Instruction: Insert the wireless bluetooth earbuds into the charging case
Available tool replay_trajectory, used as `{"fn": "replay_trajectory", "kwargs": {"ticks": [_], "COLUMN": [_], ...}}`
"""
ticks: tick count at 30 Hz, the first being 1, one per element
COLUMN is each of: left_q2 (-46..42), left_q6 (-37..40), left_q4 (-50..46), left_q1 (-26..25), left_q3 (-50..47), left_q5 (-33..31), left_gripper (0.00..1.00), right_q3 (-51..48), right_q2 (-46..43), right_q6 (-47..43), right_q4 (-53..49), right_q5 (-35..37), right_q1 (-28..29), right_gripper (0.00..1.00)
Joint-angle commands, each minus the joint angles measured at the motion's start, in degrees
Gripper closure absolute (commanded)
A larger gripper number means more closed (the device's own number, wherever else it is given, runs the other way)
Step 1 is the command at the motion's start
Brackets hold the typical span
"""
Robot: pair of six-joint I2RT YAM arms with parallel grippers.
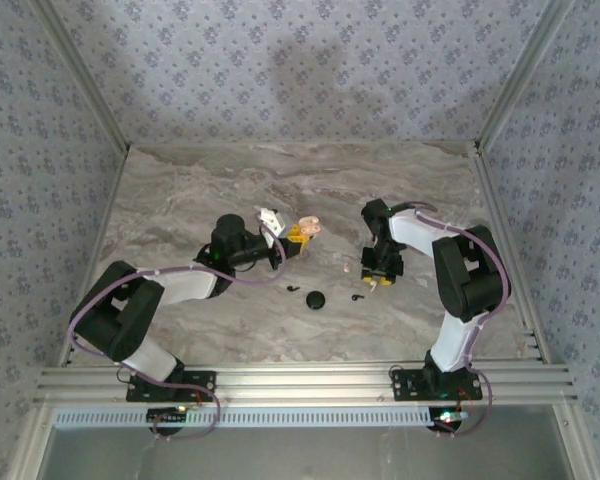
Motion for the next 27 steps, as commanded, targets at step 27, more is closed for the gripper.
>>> {"fn": "replay_trajectory", "kwargs": {"ticks": [27], "left_q2": [-2.8], "left_q6": [-0.1], "left_q4": [0.1], "left_q1": [0.6], "left_q3": [0.2], "left_q5": [0.4], "left_gripper": [0.90], "right_q3": [0.7], "right_q2": [0.7], "right_q6": [1.2], "right_q4": [-2.9], "right_q5": [0.7], "right_q1": [2.7], "right_gripper": [0.67]}}
